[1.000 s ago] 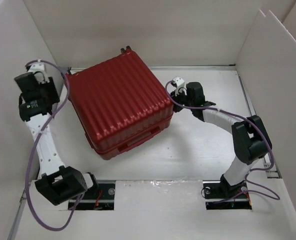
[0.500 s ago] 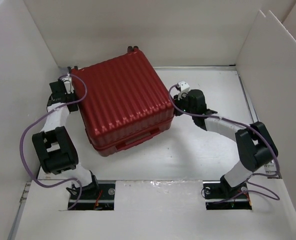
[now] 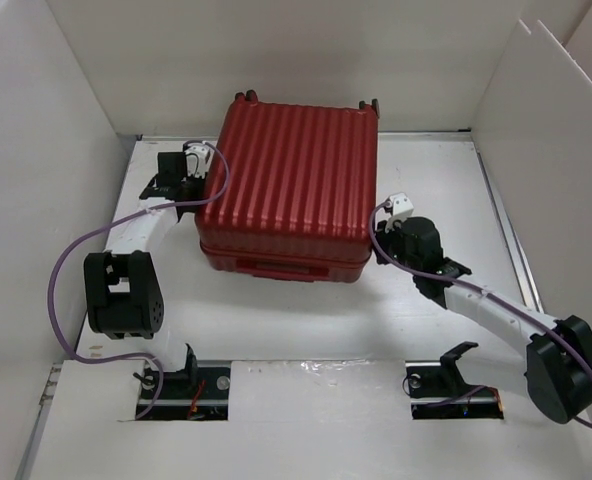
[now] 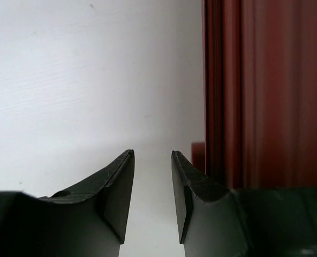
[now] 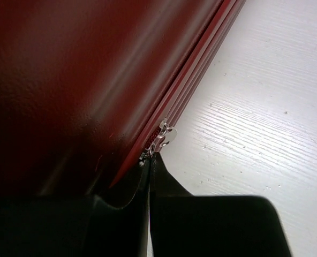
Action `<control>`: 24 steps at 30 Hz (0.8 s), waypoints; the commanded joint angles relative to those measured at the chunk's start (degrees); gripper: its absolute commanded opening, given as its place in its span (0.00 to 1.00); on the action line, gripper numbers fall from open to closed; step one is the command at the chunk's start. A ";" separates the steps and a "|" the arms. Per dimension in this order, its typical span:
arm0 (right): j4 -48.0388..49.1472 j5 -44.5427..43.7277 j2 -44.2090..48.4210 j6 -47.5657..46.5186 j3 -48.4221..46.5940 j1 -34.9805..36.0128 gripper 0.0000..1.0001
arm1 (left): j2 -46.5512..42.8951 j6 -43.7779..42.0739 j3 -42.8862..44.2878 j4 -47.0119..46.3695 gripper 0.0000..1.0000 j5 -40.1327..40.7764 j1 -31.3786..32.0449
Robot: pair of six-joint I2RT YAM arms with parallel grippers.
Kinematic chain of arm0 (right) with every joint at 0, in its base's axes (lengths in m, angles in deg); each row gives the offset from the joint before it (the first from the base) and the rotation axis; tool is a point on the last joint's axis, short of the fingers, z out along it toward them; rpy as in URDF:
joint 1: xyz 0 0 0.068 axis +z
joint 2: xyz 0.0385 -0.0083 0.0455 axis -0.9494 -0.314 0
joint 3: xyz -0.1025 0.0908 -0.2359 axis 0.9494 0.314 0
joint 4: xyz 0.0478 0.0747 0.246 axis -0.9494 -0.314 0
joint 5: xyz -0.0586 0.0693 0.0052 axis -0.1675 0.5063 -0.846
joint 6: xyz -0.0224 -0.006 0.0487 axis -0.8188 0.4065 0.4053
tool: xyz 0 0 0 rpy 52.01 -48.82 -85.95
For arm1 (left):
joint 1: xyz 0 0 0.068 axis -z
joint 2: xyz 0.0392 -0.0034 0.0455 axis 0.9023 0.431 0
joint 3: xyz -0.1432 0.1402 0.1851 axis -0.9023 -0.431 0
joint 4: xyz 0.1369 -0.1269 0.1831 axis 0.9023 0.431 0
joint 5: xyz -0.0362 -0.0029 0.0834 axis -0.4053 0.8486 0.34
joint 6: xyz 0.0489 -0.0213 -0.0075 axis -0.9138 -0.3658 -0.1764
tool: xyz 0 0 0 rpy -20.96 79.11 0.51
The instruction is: Pack the luggage
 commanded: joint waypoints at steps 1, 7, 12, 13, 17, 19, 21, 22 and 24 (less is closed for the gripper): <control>5.49 4.72 0.45 -0.45 -3.34 -0.75 0.00 | 0.13 -2.78 0.65 3.70 0.32 -13.17 5.62; 1.71 3.59 -0.16 -1.86 -5.28 -3.13 0.00 | 0.13 -2.26 0.65 4.40 0.32 -13.88 5.62; 1.18 2.97 -0.69 -3.87 -7.38 -4.36 0.02 | -0.58 -1.73 0.65 4.40 0.32 -14.58 5.62; -0.04 2.97 -1.56 -3.88 -8.78 -4.97 0.05 | -0.58 -1.73 0.65 4.40 0.32 -14.58 5.62; -1.28 2.09 -2.88 -6.42 -10.64 -7.08 0.13 | -1.11 -1.20 1.18 4.93 0.32 -14.58 5.62; -1.98 4.62 -4.28 -7.21 -12.48 -10.75 0.13 | -2.15 -1.20 1.18 4.93 0.33 -14.58 5.62; -4.62 7.70 -7.43 -8.88 -16.78 -12.53 0.13 | -2.68 -1.20 0.57 4.93 0.33 -15.11 5.62; -5.67 10.07 -8.41 -9.76 -18.19 -12.54 0.16 | -3.21 -1.20 0.57 4.93 0.33 -15.11 5.62; -8.83 10.09 -9.74 -10.56 -21.26 -12.54 0.30 | -3.21 -1.20 0.56 4.93 0.35 -14.59 5.62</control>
